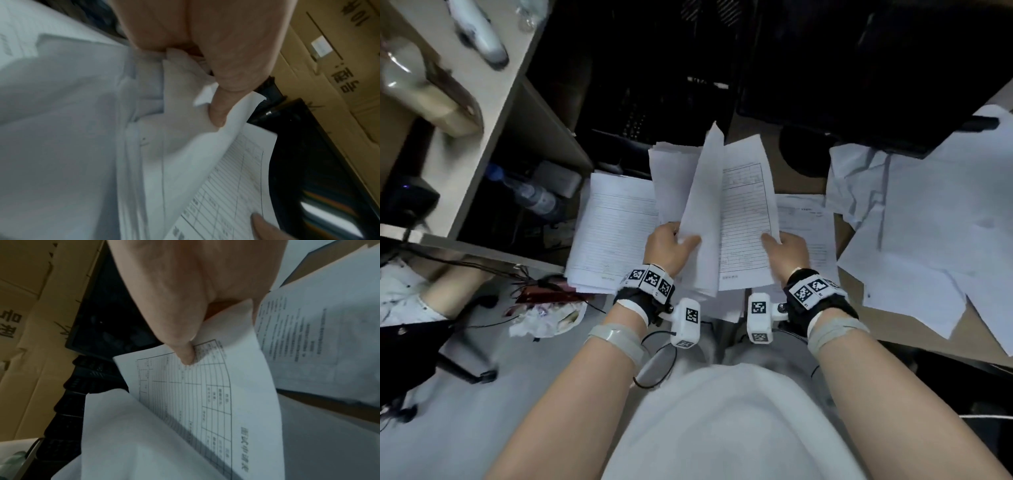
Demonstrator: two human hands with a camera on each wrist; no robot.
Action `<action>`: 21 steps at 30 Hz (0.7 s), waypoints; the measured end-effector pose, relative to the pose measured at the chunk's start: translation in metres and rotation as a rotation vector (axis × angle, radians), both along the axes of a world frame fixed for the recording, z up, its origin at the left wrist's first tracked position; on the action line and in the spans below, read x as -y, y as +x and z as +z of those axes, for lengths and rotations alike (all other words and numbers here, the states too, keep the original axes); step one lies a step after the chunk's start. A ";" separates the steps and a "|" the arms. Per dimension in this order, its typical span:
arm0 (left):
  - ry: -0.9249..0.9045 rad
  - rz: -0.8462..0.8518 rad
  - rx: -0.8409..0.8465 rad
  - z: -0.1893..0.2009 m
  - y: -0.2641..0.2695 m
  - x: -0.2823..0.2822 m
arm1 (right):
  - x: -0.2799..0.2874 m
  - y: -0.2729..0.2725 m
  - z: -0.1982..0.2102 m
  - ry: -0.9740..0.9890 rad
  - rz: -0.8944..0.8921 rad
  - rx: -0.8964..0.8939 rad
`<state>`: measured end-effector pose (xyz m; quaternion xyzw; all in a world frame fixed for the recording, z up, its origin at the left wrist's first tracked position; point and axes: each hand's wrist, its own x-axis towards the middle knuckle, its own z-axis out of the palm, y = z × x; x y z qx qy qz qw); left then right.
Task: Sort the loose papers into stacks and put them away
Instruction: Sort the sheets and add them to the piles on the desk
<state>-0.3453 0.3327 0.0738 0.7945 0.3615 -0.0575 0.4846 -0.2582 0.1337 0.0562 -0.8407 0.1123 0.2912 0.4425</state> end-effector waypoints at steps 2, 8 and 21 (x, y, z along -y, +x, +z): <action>0.003 0.087 -0.005 0.001 -0.012 -0.013 | -0.006 -0.003 -0.005 -0.050 0.029 -0.003; 0.146 0.339 0.007 0.013 -0.059 -0.058 | -0.043 -0.017 -0.020 0.006 0.112 -0.068; 0.079 0.299 0.063 -0.008 -0.085 -0.159 | -0.182 -0.064 -0.078 0.027 0.183 -0.252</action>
